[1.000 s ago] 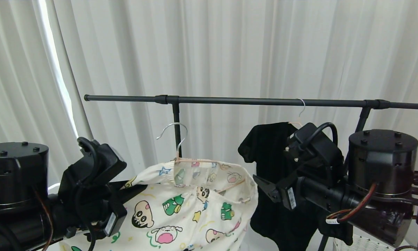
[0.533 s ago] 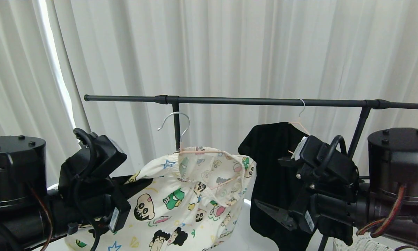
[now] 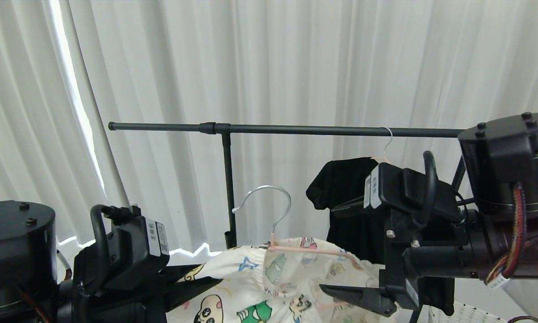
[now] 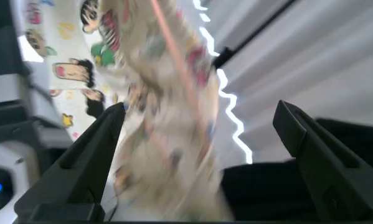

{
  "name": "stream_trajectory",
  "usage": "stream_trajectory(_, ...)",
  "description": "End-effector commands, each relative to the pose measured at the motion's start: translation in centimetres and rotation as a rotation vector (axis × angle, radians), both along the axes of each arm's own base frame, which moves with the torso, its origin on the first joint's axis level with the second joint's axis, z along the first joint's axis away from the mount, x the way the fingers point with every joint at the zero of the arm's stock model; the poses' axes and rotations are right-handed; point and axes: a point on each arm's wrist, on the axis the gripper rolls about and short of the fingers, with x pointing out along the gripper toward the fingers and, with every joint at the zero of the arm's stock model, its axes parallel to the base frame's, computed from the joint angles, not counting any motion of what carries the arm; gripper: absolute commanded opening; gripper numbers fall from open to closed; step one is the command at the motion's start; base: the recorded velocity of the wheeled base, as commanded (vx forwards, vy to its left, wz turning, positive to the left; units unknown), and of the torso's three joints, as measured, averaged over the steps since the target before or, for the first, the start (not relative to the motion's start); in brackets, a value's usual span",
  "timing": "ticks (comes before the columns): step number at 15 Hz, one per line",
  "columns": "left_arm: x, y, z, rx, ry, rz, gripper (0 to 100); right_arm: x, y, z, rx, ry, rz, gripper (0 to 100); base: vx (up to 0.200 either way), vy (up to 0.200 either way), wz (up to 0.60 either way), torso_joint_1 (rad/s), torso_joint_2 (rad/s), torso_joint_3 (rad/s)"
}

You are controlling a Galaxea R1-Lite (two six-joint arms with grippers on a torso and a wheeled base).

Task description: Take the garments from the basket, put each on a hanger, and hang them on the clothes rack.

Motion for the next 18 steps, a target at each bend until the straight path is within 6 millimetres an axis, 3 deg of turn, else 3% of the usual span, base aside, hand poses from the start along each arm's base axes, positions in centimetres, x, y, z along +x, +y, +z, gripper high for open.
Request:
stream_trajectory(1, -0.3, 0.0, 0.1, 0.005, -0.024, -0.024, 0, 0.1, 1.7, -0.7, -0.029, 0.030, 0.053, 100, 0.000, 0.000, 0.00, 0.000, 0.00, 0.000)
stream_trajectory(5, -0.5, -0.2, 0.3, 0.018, -0.055, -0.053, 0, 0.5, 2.7, -2.5, -0.084, 0.085, 0.079, 100, 0.000, 0.000, 0.00, 0.000, 0.00, 0.000)
stream_trajectory(12, -0.8, -0.3, 0.4, 0.011, -0.067, -0.070, 0, 1.3, 1.9, -3.2, -0.129, 0.126, 0.037, 100, 0.000, 0.000, 0.00, 0.000, 0.00, 0.000)
stream_trajectory(13, -0.8, -0.3, 0.4, 0.011, -0.067, -0.070, 0, 1.3, 1.9, -3.2, -0.129, 0.126, 0.037, 0, 0.000, 0.000, 0.00, 0.000, 0.00, 0.000)
stream_trajectory(18, -0.9, -0.3, 0.5, 0.010, -0.068, -0.070, 0, 1.6, 1.7, -3.2, -0.130, 0.120, 0.019, 0, 0.000, 0.000, 0.00, 0.000, 0.00, 0.000)
